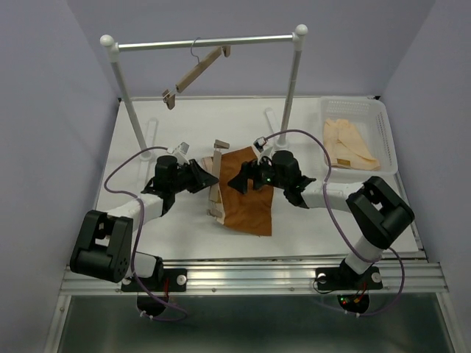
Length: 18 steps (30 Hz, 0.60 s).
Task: Clip the underwear to the hanger
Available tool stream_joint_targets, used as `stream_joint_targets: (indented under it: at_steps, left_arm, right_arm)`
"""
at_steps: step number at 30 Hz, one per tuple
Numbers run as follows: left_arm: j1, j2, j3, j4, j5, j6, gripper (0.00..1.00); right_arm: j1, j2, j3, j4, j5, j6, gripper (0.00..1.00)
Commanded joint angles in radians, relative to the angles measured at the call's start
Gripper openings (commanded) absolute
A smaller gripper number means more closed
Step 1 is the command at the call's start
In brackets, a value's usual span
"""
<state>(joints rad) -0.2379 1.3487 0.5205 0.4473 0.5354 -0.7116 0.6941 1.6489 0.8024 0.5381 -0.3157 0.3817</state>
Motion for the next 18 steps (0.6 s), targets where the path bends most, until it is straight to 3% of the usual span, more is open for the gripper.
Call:
stream_joint_targets:
  at_steps: [1, 9, 13, 18]
  left_arm:
    - [-0.043, -0.042, -0.03, 0.151, 0.063, -0.017, 0.0]
    - [-0.092, -0.083, -0.097, 0.212, 0.041, -0.06, 0.0]
    - [-0.092, -0.105, -0.12, 0.245, 0.041, -0.086, 0.0]
    - [-0.092, -0.103, -0.163, 0.319, 0.032, -0.132, 0.0]
  right_arm:
    - [-0.036, 0.043, 0.046, 0.209, -0.177, 0.187, 0.96]
    - [-0.045, 0.164, 0.104, 0.296, -0.121, 0.35, 1.0]
    - [-0.045, 0.241, 0.109, 0.482, -0.178, 0.462, 0.93]
    - [-0.045, 0.281, 0.101, 0.562, -0.197, 0.517, 0.82]
